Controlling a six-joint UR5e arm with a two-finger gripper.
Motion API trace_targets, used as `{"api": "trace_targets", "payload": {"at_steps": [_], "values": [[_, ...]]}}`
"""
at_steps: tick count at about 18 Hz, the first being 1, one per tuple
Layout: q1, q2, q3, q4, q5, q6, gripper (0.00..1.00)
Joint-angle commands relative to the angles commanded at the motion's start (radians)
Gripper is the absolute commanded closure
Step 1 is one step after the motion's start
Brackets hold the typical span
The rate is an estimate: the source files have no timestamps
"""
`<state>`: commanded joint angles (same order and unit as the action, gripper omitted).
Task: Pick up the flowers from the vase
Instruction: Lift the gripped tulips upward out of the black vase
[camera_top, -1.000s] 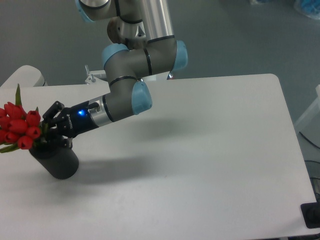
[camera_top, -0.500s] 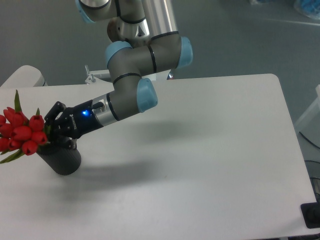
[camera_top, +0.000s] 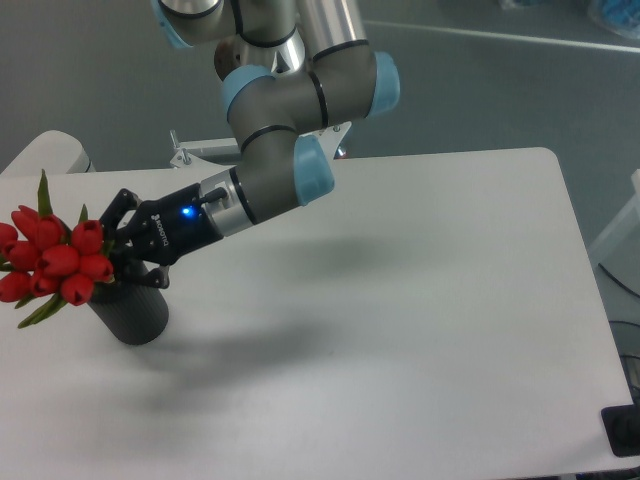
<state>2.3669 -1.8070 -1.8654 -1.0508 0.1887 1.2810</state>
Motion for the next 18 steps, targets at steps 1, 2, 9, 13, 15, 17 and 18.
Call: {"api": "trace_targets", "payload": {"at_steps": [1,2,9,13,15,17,18], "values": [[0.002,0.002,0.003,0.000,0.000,-0.014,0.93],[0.002,0.005,0.011,0.000,0.000,-0.032,0.93],[0.032,0.029,0.035,0.000,-0.035,-0.132,0.93],[0.052,0.041,0.048,0.000,-0.052,-0.173,0.93],[0.058,0.043,0.055,0.000,-0.061,-0.196,0.93],[0.067,0.049,0.066,0.000,-0.083,-0.224,0.93],[0.077,0.049,0.072,0.000,-0.089,-0.233,0.93]]}}
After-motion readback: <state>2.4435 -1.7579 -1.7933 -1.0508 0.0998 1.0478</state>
